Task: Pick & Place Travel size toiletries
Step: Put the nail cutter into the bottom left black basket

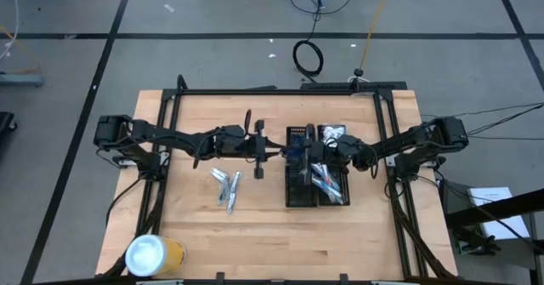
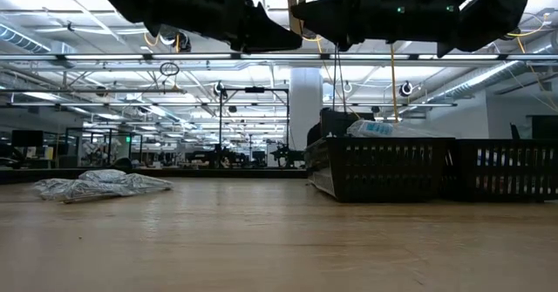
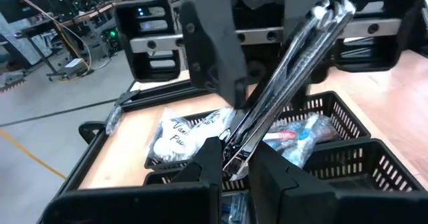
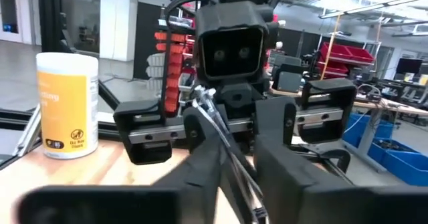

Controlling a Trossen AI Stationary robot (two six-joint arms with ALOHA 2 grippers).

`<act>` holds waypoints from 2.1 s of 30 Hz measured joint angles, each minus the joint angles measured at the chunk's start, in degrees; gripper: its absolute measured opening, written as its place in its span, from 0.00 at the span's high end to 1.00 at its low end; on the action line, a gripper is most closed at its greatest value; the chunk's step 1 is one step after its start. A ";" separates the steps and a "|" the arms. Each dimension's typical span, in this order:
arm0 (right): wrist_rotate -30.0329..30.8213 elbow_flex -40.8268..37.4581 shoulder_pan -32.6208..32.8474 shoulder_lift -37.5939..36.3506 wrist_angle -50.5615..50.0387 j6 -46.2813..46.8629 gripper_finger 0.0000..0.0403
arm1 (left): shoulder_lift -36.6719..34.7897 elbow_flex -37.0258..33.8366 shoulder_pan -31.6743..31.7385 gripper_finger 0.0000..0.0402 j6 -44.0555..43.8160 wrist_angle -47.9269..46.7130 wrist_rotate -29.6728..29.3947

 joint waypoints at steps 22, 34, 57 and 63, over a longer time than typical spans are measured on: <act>2.13 0.00 -1.61 -8.82 -7.51 -3.78 1.00 | -0.04 0.01 -2.23 0.78 -7.22 0.80 -0.84; -10.54 0.02 0.73 -19.43 -35.58 17.18 1.00 | -0.70 0.02 -2.68 0.75 -2.67 -6.98 -7.96; -4.40 -0.02 10.88 -7.15 -47.76 28.84 0.76 | -0.70 0.00 1.16 0.75 -10.40 -9.73 -18.58; -4.37 -0.02 10.73 -7.79 -46.96 27.09 0.57 | -0.75 0.00 1.05 0.75 -13.71 -15.50 -18.60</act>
